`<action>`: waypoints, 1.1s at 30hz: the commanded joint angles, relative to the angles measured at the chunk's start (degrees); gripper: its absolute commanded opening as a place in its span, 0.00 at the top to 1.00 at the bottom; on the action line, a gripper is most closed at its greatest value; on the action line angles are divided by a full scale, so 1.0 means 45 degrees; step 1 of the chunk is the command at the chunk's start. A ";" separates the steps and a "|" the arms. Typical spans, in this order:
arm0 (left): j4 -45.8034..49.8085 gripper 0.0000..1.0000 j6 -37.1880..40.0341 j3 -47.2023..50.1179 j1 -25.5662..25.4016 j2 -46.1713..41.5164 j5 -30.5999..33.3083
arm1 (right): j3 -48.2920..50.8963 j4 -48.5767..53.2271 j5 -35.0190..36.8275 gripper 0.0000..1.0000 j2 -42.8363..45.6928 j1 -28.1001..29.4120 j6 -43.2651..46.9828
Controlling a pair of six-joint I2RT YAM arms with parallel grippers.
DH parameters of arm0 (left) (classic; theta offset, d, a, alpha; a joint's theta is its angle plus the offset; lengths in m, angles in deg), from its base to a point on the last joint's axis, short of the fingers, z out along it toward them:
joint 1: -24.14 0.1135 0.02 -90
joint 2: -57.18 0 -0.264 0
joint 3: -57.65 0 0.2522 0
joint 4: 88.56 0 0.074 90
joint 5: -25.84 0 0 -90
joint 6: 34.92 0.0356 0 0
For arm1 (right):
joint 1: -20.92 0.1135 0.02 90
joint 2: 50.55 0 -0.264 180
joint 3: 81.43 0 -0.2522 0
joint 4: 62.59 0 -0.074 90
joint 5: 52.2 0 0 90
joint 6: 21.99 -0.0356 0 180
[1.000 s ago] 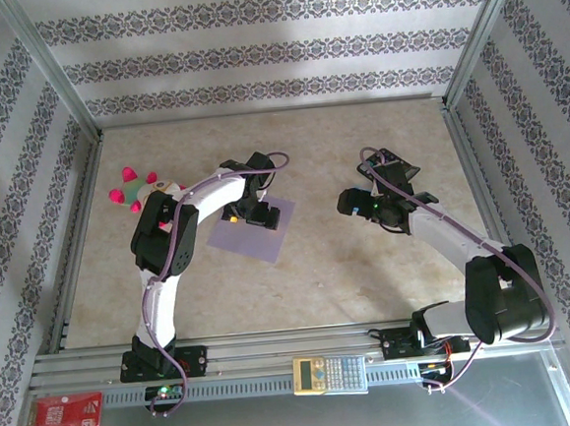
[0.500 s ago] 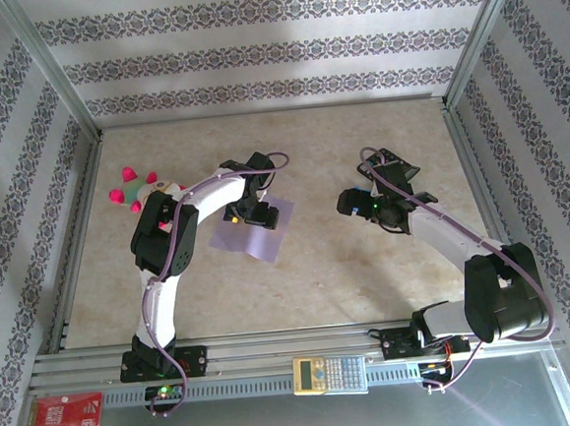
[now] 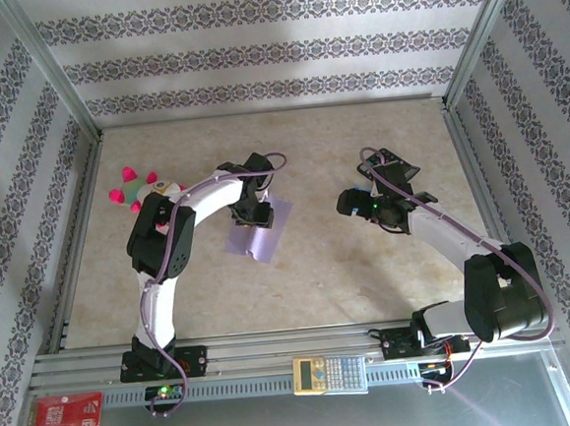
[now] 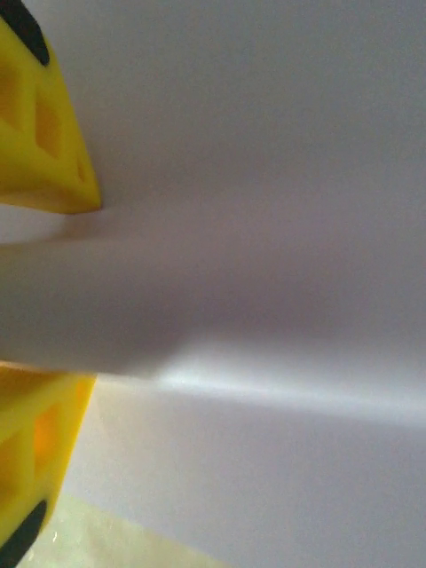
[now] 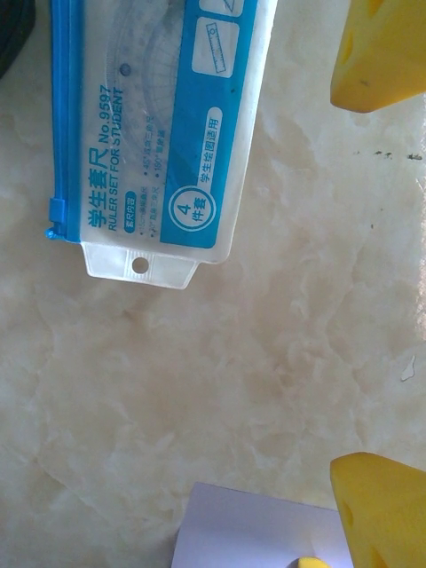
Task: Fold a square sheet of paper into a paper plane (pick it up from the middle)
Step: First fold the square sheet of paper in half at the center of the table.
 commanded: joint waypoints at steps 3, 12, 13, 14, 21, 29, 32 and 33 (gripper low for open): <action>-0.4164 0.69 -0.2058 0.2154 0.0071 -0.2037 -0.4261 | -0.0086 -0.0062 -0.0130 0.02 -0.0021 -0.0163 0.0044; -1.5765 0.75 -0.9424 0.7550 -0.0018 -0.4723 -0.8664 | -0.1091 0.1096 -0.0475 0.02 0.0514 -0.0719 0.1476; -1.5776 0.75 -0.9493 0.7793 -0.0018 -0.4705 -0.8523 | -0.1142 0.1063 -0.0723 0.02 0.0543 -0.0707 0.1584; -1.5529 0.75 -0.9438 0.8036 -0.0017 -0.4654 -0.8325 | -0.1110 0.0940 -0.1080 0.02 0.0546 -0.0681 0.1599; -1.4697 0.73 -0.8585 0.8932 -0.0017 -0.3998 -0.7388 | -0.0933 0.0541 -0.1890 0.03 0.0013 0.0281 0.1475; -1.2770 0.69 -0.7243 0.8947 -0.0022 -0.3556 -0.6234 | -0.0468 -0.0280 -0.2034 0.06 -0.0788 0.1684 0.0851; -1.2012 0.66 -0.6795 0.8875 -0.0037 -0.3630 -0.5551 | -0.0322 -0.0704 -0.2273 0.07 -0.1017 0.2039 0.0592; -1.1822 0.65 -0.6700 0.8880 -0.0038 -0.3656 -0.5274 | -0.0316 -0.0783 -0.2309 0.07 -0.1110 0.2143 0.0527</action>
